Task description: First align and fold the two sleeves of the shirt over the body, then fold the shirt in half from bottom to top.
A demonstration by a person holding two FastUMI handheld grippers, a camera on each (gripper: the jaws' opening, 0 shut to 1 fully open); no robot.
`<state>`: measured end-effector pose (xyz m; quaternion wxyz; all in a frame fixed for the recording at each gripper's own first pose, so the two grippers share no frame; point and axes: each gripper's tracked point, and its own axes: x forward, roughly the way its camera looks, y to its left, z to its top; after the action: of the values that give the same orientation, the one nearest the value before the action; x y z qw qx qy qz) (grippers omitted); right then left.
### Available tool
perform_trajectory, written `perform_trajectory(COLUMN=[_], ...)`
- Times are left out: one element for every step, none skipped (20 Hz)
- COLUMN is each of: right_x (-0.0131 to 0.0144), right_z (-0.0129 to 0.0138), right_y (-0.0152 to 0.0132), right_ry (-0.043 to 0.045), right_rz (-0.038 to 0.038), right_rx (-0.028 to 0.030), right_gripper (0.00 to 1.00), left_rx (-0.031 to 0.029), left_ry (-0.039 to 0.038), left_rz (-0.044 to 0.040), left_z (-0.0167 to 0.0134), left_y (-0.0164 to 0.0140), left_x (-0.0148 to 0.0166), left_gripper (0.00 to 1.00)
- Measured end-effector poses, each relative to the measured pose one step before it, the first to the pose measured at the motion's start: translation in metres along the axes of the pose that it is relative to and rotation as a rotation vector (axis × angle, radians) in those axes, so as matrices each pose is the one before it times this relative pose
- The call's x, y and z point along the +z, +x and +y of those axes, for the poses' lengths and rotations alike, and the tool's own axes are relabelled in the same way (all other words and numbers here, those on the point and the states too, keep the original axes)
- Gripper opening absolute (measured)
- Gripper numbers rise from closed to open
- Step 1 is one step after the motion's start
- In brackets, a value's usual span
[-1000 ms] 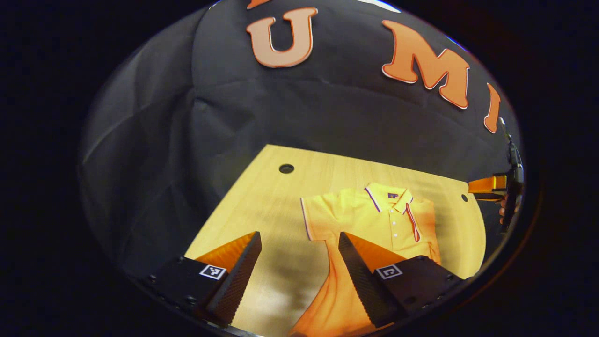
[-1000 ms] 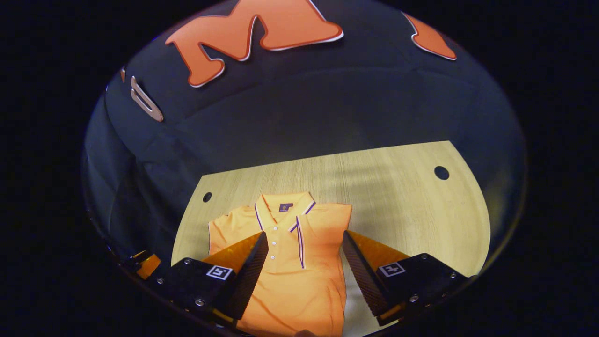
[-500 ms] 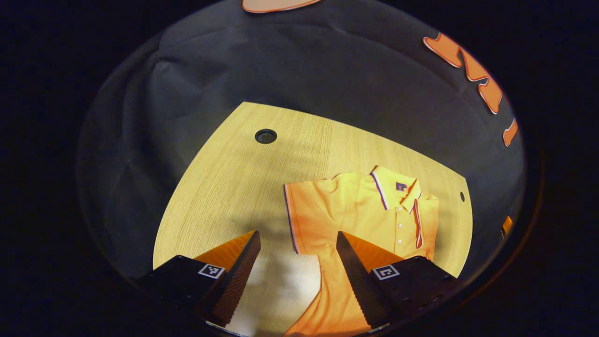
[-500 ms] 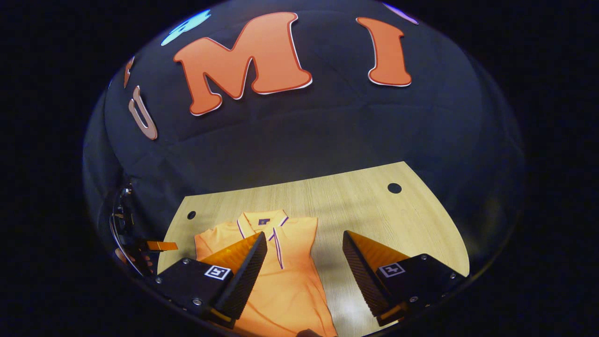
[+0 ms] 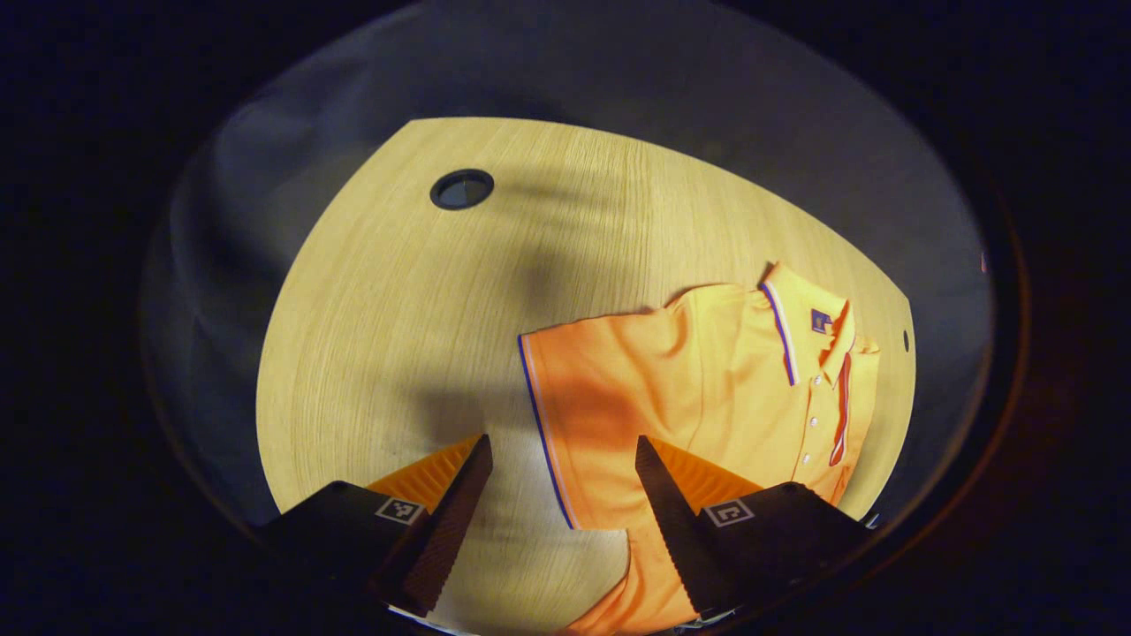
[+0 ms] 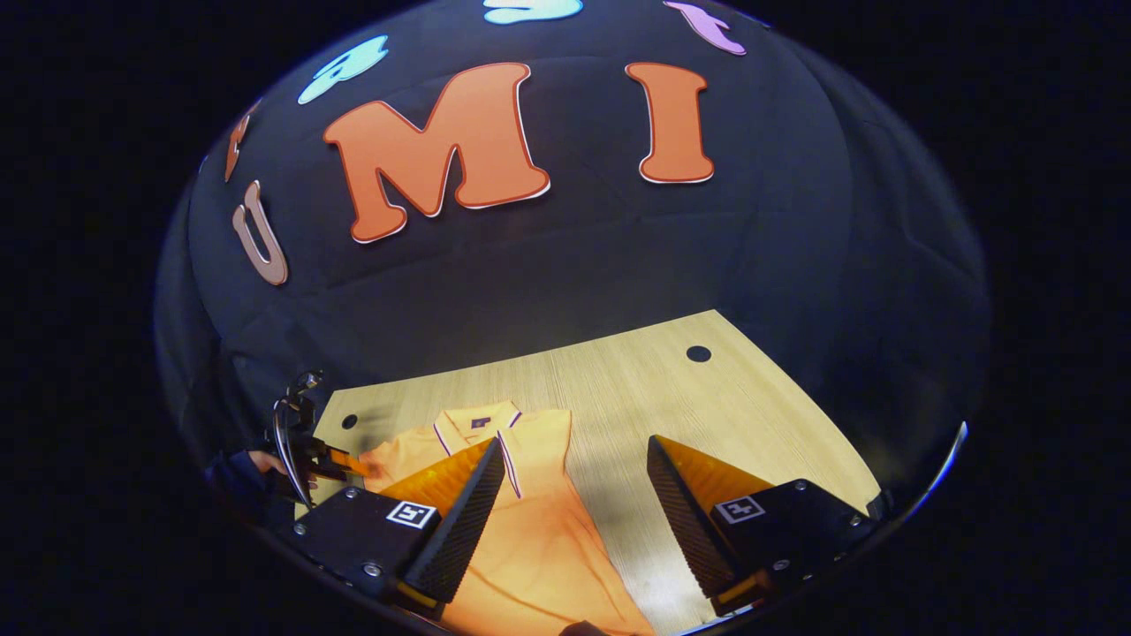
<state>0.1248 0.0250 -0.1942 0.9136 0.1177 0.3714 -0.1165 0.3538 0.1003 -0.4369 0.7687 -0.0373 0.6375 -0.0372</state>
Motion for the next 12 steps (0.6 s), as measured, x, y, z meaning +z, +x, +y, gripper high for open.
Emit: perform_trajectory(right_x=[-0.00255,-0.00179,-0.00236,-0.00106,-0.00337,-0.0024,-0.00113,-0.00123,-0.00195,-0.00143,-0.00089,-0.00056], right_z=[-0.00294,-0.00206,-0.00318,-0.0019,-0.0029,-0.00231,-0.00199,-0.00266,-0.00113,-0.00305,-0.00293,-0.00253], right_y=[-0.0046,-0.00207,-0.00156,-0.00218,-0.00127,-0.00065,0.00021,0.00043,0.00064,0.00065,0.0006,0.00166], right_ry=[0.00163,-0.00072,0.00033,0.00187,0.00493,0.00867,0.00939,0.0087,0.00458,0.0009,-0.00167,0.0001], right_rz=[-0.00151,-0.00076,0.00073,-0.00149,0.00542,0.00466,0.00275,0.00157,0.00144,0.00484,0.00161,0.0037], right_rx=[-0.01213,-0.00417,-0.0129,-0.00496,-0.00503,-0.00313,-0.00166,-0.0033,0.00525,-0.00386,0.00173,0.00024], right_gripper=[0.99,0.99,0.99,0.99,0.99,0.99,0.99,0.99,0.99,0.99,0.99,0.99], left_rx=[0.01708,0.02721,0.00123,0.00007,0.03311,0.03079,-0.00047,-0.00734,-0.00143,0.00183,-0.00486,-0.01465], left_ry=[0.00669,0.01223,0.00977,0.01385,0.00757,0.02831,0.01879,0.01528,0.00061,0.01032,0.00993,0.01017], left_rz=[0.01268,0.02282,-0.00466,-0.01396,0.02536,0.02931,-0.01376,0.0094,-0.01043,0.00656,-0.00067,-0.01177], left_z=[0.00306,0.00503,0.00011,-0.00323,0.00348,0.00335,-0.00038,-0.00534,-0.00389,-0.00306,-0.00186,-0.00097], left_y=[0.00716,0.00296,0.00131,0.00149,-0.00026,0.00015,-0.00228,0.00696,-0.00766,0.00489,-0.00058,-0.00086], left_x=[0.00184,-0.00003,0.00353,0.00525,-0.00336,-0.00391,0.00694,-0.00293,0.00637,-0.00261,-0.00079,0.00176], left_gripper=[0.98,0.98,0.98,0.94,0.95,0.92,0.85,0.74,0.48,0.22,0.14,0.14])
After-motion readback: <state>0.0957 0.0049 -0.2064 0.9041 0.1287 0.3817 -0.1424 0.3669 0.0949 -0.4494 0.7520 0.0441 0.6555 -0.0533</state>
